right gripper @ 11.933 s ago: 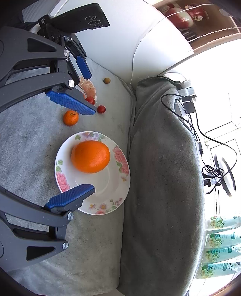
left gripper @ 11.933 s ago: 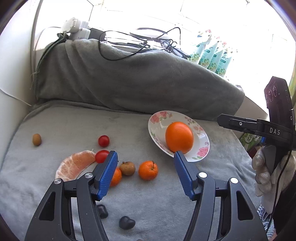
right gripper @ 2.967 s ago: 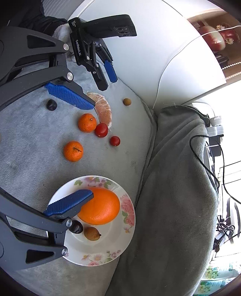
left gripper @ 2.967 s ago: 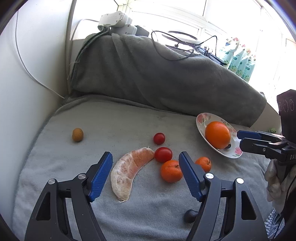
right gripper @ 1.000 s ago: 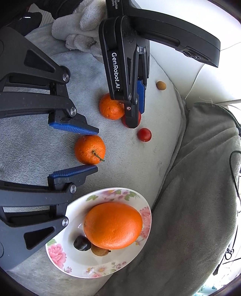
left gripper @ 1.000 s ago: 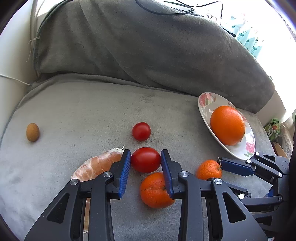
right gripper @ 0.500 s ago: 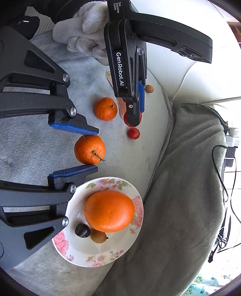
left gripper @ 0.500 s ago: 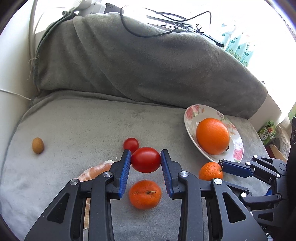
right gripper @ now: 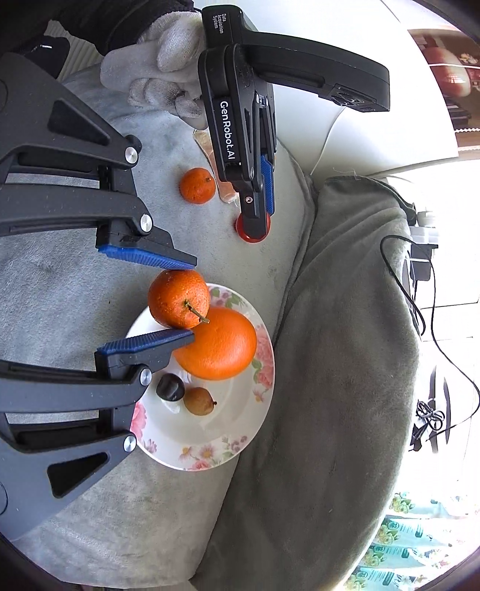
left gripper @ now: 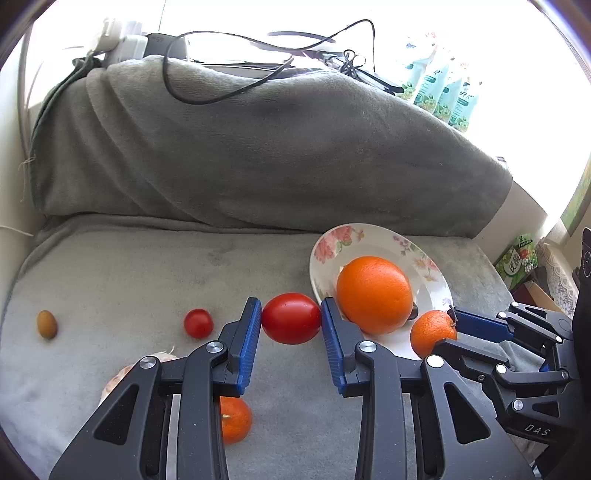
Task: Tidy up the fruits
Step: 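Close the left gripper on the red tomato while the right gripper grasps the mandarin, then carry the tomato and mandarin onto the plate and open both grippers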
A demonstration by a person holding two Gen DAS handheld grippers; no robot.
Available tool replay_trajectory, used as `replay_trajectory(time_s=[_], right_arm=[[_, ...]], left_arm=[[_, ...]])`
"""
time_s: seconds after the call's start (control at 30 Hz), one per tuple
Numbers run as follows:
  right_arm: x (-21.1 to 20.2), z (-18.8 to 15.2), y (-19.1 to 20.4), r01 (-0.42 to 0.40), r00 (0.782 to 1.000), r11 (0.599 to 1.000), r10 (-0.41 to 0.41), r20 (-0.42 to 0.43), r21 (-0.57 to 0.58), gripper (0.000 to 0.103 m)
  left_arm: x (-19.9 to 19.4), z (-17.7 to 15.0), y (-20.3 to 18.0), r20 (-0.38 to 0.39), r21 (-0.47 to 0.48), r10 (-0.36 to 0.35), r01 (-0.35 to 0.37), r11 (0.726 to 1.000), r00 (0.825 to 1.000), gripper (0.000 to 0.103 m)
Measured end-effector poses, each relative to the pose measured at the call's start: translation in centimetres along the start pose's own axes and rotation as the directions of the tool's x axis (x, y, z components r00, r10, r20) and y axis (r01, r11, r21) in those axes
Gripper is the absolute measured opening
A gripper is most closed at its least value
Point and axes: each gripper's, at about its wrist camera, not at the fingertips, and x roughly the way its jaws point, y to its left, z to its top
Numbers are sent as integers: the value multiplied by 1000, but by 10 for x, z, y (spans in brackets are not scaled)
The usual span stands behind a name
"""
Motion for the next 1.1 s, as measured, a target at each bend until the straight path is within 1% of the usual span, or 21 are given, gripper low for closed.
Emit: replay_trajectory(time_s=[0.3, 0.53, 0.83, 1.1], right_arm=[[-10, 3, -34, 39, 999, 998, -40, 25, 51, 35], [-6, 5, -57, 59, 998, 995, -61, 22, 85, 35], [0, 3, -75, 76, 997, 991, -78, 12, 109, 35], [7, 2, -84, 77, 997, 989, -77, -3, 124, 35]], left_arm=[[21, 23, -27, -1, 40, -30, 30, 999, 1000, 32], [36, 36, -42, -9, 64, -46, 46, 997, 999, 32], [49, 47, -60, -17, 94, -61, 62, 994, 998, 32], [59, 53, -72, -29, 117, -73, 76, 990, 997, 32]])
